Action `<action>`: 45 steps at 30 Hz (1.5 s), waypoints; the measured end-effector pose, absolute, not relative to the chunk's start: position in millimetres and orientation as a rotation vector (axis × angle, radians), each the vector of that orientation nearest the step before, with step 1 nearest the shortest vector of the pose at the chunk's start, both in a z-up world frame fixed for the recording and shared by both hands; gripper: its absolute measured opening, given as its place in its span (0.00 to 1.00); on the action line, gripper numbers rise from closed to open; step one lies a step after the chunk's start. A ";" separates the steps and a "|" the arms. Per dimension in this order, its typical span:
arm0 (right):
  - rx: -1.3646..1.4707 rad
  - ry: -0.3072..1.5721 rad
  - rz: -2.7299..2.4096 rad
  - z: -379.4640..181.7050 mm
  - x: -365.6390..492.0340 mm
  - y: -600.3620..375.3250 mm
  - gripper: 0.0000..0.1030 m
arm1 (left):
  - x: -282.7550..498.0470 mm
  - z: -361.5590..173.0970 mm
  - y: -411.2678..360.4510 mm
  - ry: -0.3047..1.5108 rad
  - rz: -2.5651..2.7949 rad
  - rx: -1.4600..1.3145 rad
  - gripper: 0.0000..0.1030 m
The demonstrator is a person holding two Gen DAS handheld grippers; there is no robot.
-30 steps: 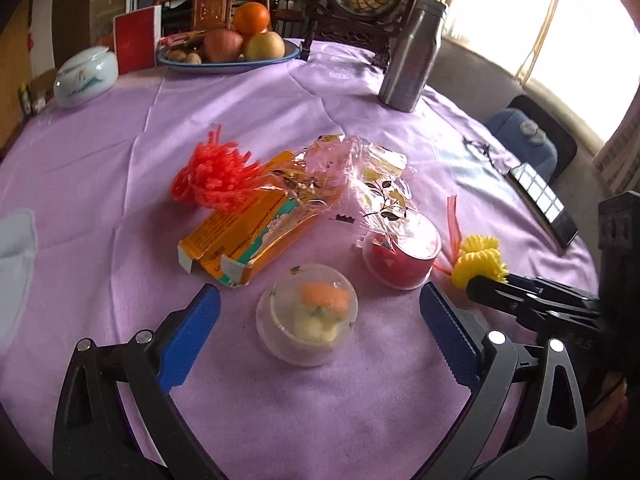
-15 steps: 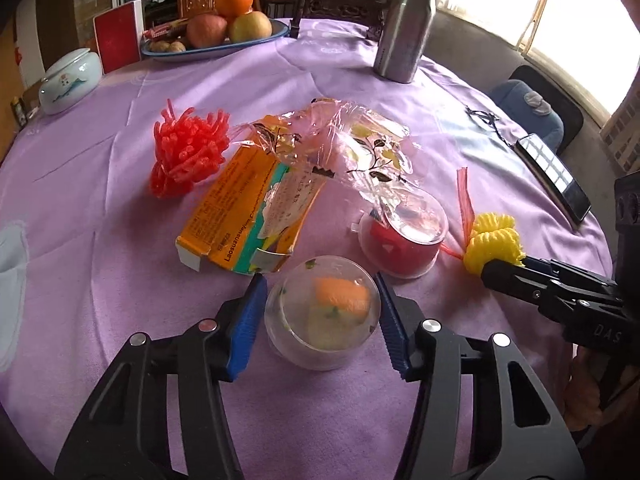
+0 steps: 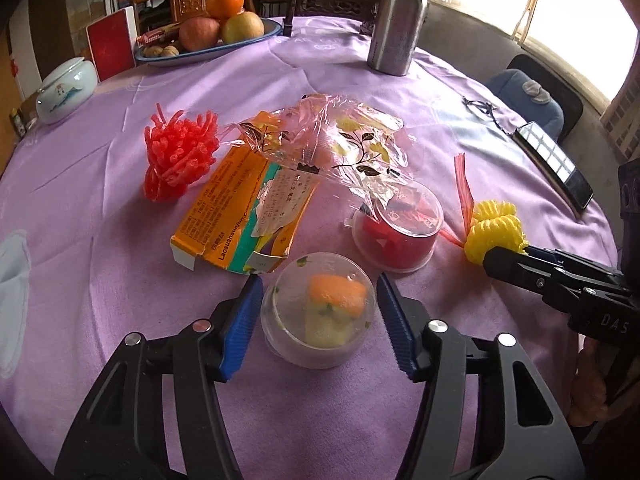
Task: Collect trash
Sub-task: 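Carry the tub and pom-pom to the red wastebasket and open both grippers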
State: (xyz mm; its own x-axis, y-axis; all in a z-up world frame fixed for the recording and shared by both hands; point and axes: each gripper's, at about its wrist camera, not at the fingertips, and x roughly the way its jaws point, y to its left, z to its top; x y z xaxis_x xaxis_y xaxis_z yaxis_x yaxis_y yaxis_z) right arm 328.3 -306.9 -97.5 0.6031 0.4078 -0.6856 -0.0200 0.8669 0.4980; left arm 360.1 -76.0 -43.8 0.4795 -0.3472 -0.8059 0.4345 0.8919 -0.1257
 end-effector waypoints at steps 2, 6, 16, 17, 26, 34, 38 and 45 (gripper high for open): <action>0.483 0.851 0.252 -93.8 322.5 -309.4 0.37 | 358.7 -41.2 -73.8 0.943 -0.492 0.087 0.52; 0.468 0.775 0.205 -87.2 304.0 -311.7 0.37 | 351.2 -32.7 -70.4 0.886 -0.518 0.069 0.52; 0.484 0.681 0.179 -70.9 233.3 -337.5 0.37 | 334.5 -21.5 -71.1 0.809 -0.546 0.087 0.52; 0.479 0.675 0.174 -68.9 225.9 -341.5 0.37 | 329.7 -19.9 -68.5 0.800 -0.549 0.073 0.52; 0.474 0.621 0.127 -59.7 172.4 -370.6 0.37 | 276.8 -6.7 -52.3 0.759 -0.564 -0.011 0.52; 0.453 0.586 0.058 -57.6 122.3 -396.2 0.38 | 234.3 11.5 -76.5 0.717 -0.623 -0.013 0.52; 0.471 0.575 0.014 -60.8 94.0 -418.6 0.38 | 216.5 15.3 -99.9 0.713 -0.666 0.008 0.52; 0.497 0.586 -0.090 -80.1 41.4 -460.7 0.38 | 179.2 12.1 -164.1 0.721 -0.794 0.064 0.52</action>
State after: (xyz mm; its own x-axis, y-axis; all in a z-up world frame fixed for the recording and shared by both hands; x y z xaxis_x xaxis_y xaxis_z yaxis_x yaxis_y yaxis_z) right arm 41.4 -460.7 -80.1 0.8326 0.0570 -0.5509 0.2200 0.8788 0.4235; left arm 179.2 -164.1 12.1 0.4783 -0.6289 -0.6129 0.6706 0.7122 -0.2074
